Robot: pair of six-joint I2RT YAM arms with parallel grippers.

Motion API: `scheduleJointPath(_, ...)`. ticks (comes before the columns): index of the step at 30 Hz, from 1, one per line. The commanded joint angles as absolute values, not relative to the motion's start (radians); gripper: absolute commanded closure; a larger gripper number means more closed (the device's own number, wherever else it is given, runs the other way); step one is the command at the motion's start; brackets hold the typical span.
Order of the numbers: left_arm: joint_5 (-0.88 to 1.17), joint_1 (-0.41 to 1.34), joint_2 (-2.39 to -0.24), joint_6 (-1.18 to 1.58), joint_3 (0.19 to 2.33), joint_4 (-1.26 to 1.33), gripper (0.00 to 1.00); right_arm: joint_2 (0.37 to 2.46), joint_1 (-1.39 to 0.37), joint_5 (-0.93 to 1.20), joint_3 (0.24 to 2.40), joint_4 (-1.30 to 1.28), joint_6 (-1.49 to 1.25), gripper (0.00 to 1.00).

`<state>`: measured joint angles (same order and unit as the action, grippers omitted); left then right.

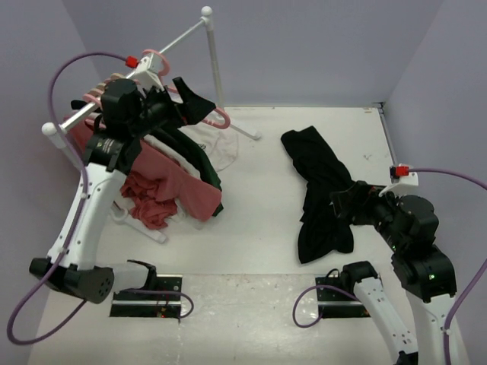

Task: Place the t-shirt on the hanger
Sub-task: Pick up the hanger from the clothesline.

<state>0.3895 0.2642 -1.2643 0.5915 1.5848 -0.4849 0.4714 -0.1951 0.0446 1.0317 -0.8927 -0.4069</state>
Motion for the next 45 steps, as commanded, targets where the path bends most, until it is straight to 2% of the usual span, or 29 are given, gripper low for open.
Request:
scheduleJointPath(1,0.351,0.271,-1.314,0.799,1.565,-0.339,0.0,0.488,-0.192,0.093,1.051,-0.841,-0.419,0.01)
scheduleJointPath(8,0.176,0.27,-1.366,0.877,1.515,-0.32,0.03,0.475,-0.192,0.104,1.041,-0.838,-0.422,0.01)
scheduleJointPath(19,0.123,0.272,-1.489,0.912,1.54,-0.279,0.13,0.483,-0.192,0.122,1.018,-0.803,-0.433,0.01)
scheduleJointPath(24,0.112,0.272,-1.513,0.948,1.54,-0.256,0.23,0.487,-0.191,0.132,1.008,-0.79,-0.437,0.01)
scheduleJointPath(26,0.103,0.272,-1.517,0.959,1.535,-0.252,0.23,0.488,-0.192,0.134,1.006,-0.785,-0.436,0.01)
scheduleJointPath(30,0.076,0.273,-1.515,0.98,1.51,-0.205,0.31,0.491,-0.192,0.137,0.994,-0.779,-0.436,0.01)
scheduleJointPath(35,0.066,0.273,-1.53,1.002,1.488,-0.175,0.51,0.485,-0.192,0.137,0.991,-0.781,-0.434,0.01)
scheduleJointPath(42,0.071,0.273,-1.549,1.029,1.46,-0.143,0.5,0.484,-0.192,0.139,0.993,-0.784,-0.43,0.01)
scheduleJointPath(45,0.062,0.273,-1.553,1.031,1.459,-0.135,0.45,0.485,-0.191,0.141,0.994,-0.785,-0.428,0.01)
